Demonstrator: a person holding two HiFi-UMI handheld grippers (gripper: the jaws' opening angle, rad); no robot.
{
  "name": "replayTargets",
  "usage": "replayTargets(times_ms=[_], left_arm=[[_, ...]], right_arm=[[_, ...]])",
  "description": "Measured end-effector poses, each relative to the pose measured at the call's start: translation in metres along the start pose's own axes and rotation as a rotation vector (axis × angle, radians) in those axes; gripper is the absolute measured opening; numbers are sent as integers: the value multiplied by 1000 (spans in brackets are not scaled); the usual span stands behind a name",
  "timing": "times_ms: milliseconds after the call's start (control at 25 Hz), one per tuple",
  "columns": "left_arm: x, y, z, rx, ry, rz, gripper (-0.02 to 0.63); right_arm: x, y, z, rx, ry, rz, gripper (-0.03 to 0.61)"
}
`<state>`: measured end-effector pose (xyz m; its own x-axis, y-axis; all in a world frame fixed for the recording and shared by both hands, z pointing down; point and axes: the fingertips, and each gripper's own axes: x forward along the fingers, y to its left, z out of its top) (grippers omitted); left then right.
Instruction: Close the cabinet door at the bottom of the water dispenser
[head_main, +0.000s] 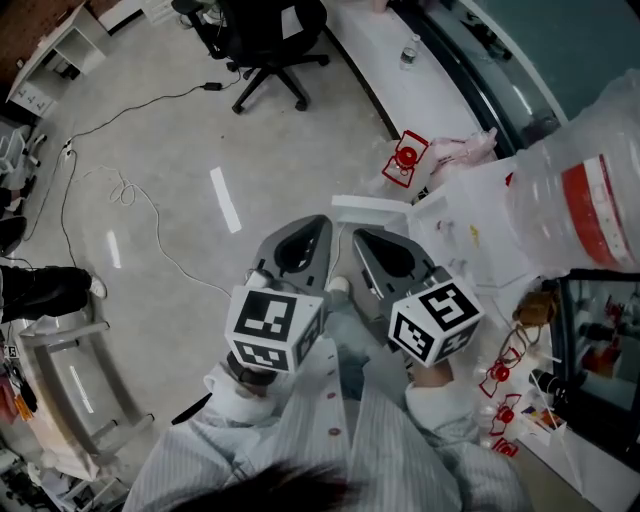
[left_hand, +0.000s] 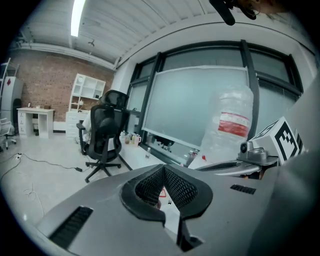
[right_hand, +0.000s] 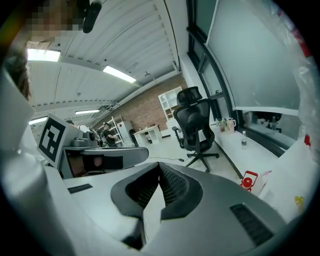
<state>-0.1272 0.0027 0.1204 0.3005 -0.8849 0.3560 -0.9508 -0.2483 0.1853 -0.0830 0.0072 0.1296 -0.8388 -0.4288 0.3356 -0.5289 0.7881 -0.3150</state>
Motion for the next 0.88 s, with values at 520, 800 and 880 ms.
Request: replayTargets(times_ms=[520,800,880], left_arm=[[64,23,27,29,45,-72,11],[94,38,22,77,117,-162,11],[103,42,19,92,146,-193,11]], right_arm=[[33,-49,24,44,10,-72,14],[48,-68,24,104,10,-160,14],[53,-74,22,122,14,-192,14]])
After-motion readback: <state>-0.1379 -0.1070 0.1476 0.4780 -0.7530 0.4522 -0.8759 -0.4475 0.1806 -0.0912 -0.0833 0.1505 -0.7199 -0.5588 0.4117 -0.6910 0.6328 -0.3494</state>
